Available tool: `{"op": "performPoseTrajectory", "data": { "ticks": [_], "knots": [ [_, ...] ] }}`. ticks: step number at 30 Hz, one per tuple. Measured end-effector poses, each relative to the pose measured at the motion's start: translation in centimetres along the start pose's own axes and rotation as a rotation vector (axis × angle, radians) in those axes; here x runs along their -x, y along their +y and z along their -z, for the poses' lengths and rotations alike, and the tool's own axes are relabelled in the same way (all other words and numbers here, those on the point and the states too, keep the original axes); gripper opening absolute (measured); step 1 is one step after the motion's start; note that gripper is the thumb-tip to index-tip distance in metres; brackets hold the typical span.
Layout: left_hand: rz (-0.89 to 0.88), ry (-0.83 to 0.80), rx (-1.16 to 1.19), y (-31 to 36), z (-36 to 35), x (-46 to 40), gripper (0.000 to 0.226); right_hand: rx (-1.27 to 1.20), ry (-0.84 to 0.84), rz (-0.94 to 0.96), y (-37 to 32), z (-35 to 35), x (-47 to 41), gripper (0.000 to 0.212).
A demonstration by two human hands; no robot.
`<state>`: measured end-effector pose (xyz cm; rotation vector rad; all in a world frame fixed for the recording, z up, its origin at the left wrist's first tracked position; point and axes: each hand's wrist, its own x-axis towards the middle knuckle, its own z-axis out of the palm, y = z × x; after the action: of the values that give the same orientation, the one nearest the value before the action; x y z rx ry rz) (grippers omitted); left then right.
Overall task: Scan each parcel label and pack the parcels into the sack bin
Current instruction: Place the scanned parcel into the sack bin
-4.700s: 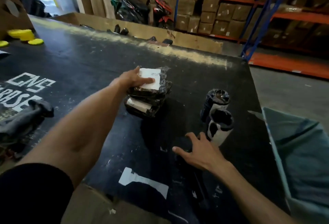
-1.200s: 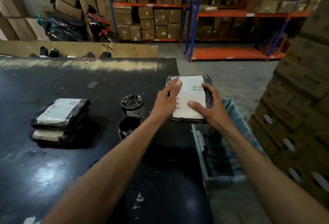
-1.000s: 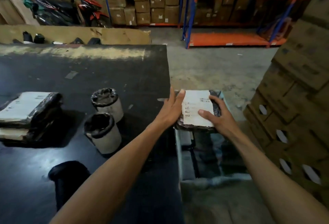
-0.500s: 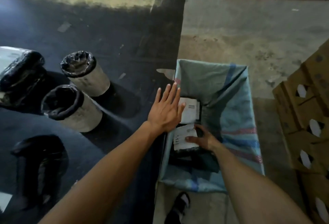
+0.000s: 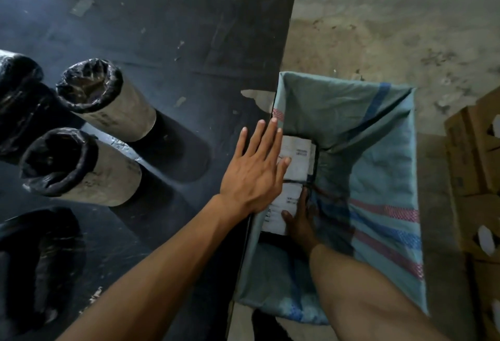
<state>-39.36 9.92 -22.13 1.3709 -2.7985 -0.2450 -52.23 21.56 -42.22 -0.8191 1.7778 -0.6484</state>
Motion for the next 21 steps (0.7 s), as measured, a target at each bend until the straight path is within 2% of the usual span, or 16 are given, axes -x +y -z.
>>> {"op": "performPoseTrajectory", "data": {
  "ticks": [8, 12, 15, 21],
  "knots": [
    [0.005, -0.025, -0.014, -0.2, -0.1, -0.1, 0.066, 0.398, -0.107, -0.140, -0.4, 1.4, -1.3, 0.093],
    [-0.003, -0.043, -0.011, -0.3, -0.2, -0.2, 0.067, 0.641, -0.171, -0.332, -3.4, 2.4, -1.3, 0.093],
    [-0.007, -0.040, -0.003, -0.4, -0.3, -0.2, 0.069, 0.751, -0.182, -0.336, -5.7, 3.6, -1.5, 0.088],
    [-0.011, -0.012, 0.040, -0.6, -0.7, -0.2, 0.072, 0.692, -0.073, -0.275, -8.6, 5.9, -0.6, 0.083]
  ]
}}
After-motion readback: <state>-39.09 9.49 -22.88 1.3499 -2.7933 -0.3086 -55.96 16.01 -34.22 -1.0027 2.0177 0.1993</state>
